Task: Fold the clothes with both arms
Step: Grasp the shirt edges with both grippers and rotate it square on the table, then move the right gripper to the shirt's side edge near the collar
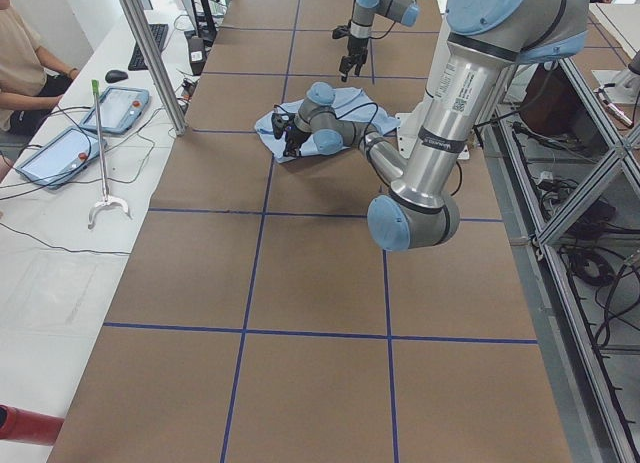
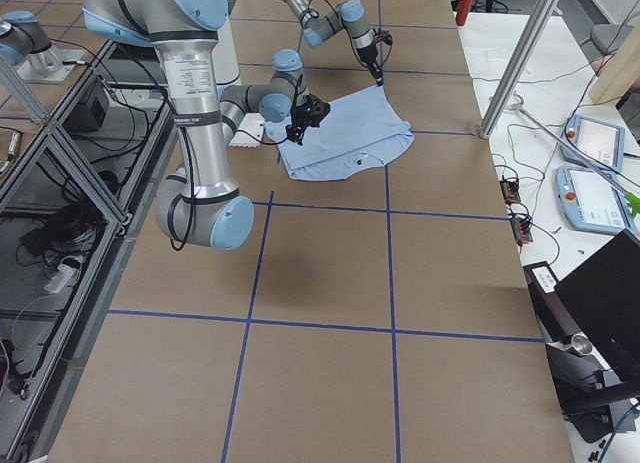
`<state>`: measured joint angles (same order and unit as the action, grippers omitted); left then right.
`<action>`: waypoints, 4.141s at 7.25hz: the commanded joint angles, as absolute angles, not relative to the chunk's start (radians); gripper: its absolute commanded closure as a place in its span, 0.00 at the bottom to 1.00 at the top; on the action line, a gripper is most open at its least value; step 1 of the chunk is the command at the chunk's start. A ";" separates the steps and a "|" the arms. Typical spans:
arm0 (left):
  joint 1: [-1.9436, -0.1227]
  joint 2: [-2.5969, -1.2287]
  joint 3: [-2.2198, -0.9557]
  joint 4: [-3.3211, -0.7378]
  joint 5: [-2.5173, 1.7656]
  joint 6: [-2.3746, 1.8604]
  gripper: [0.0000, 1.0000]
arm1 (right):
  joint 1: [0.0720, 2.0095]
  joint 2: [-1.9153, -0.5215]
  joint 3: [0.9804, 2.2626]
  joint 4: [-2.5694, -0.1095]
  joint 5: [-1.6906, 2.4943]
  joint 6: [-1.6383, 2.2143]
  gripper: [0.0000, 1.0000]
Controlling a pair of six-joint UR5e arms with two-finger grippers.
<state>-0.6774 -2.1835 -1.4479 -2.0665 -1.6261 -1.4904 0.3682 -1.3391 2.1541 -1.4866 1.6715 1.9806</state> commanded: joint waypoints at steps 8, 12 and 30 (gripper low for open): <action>-0.767 -2.471 -0.921 -2.367 -1.631 -1.436 0.60 | 0.295 -1.184 2.057 -1.463 1.484 1.945 0.00; -0.776 -2.277 -1.153 -2.358 -1.726 -1.439 0.60 | 0.272 -1.080 1.942 -1.529 1.506 1.626 0.00; -0.770 -2.163 -1.315 -2.415 -1.816 -1.437 0.60 | 0.258 -1.156 1.945 -1.595 1.554 0.756 1.00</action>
<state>-0.7703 -2.1600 -1.3131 -2.4152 -1.8162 -1.4355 0.2587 -1.1272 1.9353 -1.5968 1.5560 0.7542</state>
